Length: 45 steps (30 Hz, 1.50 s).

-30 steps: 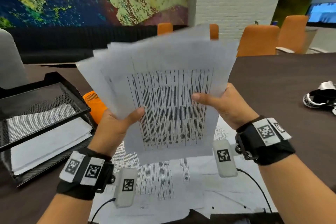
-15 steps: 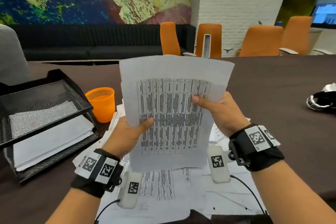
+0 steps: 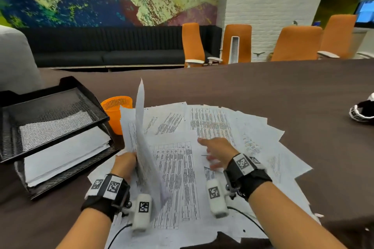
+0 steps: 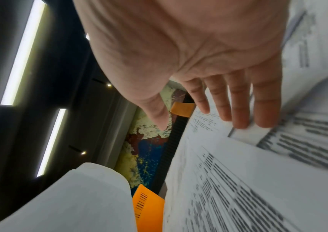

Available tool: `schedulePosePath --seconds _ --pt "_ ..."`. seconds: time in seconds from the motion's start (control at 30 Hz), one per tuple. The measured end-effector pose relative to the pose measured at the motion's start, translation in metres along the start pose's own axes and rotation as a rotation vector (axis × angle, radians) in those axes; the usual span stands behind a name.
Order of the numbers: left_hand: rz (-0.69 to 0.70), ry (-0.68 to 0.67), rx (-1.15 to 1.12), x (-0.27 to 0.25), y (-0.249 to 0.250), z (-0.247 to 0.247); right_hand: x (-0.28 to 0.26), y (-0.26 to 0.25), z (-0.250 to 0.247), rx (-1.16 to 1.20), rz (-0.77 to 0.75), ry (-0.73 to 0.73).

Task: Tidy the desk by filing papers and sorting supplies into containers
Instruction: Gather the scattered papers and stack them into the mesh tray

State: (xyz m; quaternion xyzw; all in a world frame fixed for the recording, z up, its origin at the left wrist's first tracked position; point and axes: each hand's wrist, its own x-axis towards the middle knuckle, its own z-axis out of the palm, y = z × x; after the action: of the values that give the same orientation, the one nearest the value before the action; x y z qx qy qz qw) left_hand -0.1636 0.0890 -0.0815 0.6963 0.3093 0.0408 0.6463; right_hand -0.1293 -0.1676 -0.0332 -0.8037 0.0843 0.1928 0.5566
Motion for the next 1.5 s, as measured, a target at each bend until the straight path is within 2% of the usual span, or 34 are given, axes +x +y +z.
schedulePosePath --seconds 0.07,0.13,0.3,0.43,0.47,0.57,0.67,0.73,0.83,1.0,1.03,1.13,1.17,1.23,1.3,1.37,1.4,1.5 --pt "-0.049 0.004 -0.020 0.003 -0.012 -0.002 0.007 0.007 0.013 0.112 0.080 0.031" --pt "-0.077 0.004 -0.035 -0.003 -0.014 -0.003 0.014 0.012 0.025 0.165 0.086 0.040" --pt "-0.051 -0.020 -0.118 -0.011 -0.016 -0.004 0.008 0.018 0.070 -0.075 0.053 -0.086" --pt "-0.074 -0.074 -0.192 -0.002 -0.018 -0.002 0.007 0.019 0.095 -0.251 -0.022 -0.091" --pt "-0.051 -0.091 -0.176 0.002 -0.016 -0.003 0.008 0.017 0.092 -0.236 -0.055 -0.059" --pt "0.096 -0.022 -0.078 -0.002 0.007 -0.011 0.006 0.006 0.063 -0.053 -0.216 0.000" --pt "0.185 -0.018 -0.078 -0.010 0.026 -0.026 0.000 -0.008 0.019 0.076 -0.283 -0.069" --pt "0.186 -0.100 -0.088 -0.015 0.030 -0.033 -0.002 -0.014 -0.007 0.166 -0.301 -0.133" --pt "0.107 -0.273 -0.162 -0.020 0.027 -0.028 0.001 -0.018 -0.022 0.269 -0.342 -0.130" --pt "0.144 -0.225 -0.215 -0.018 0.016 -0.008 0.005 -0.016 -0.020 0.469 -0.323 -0.165" --pt "0.118 -0.258 -0.225 -0.020 0.015 -0.006 0.001 -0.014 -0.016 0.417 -0.323 -0.177" --pt "0.036 -0.418 -0.159 -0.027 0.010 0.002 -0.009 -0.010 0.004 0.036 -0.300 -0.182" --pt "0.028 -0.437 -0.126 -0.027 0.007 0.005 -0.011 -0.009 0.009 0.001 -0.289 -0.195" --pt "0.033 -0.402 -0.069 -0.022 0.003 0.008 -0.008 -0.009 0.012 0.045 -0.283 -0.177" --pt "0.010 -0.336 -0.063 -0.012 -0.003 0.003 0.007 -0.006 0.007 0.047 -0.333 -0.061" --pt "-0.036 -0.303 -0.057 -0.004 -0.008 -0.005 0.026 0.000 -0.002 -0.177 -0.388 0.088" --pt "-0.060 -0.292 -0.057 0.000 -0.011 -0.009 0.037 0.006 -0.006 -0.332 -0.373 0.109" --pt "-0.105 -0.293 -0.029 0.007 -0.018 -0.016 0.054 0.026 -0.013 -0.796 -0.254 0.013"
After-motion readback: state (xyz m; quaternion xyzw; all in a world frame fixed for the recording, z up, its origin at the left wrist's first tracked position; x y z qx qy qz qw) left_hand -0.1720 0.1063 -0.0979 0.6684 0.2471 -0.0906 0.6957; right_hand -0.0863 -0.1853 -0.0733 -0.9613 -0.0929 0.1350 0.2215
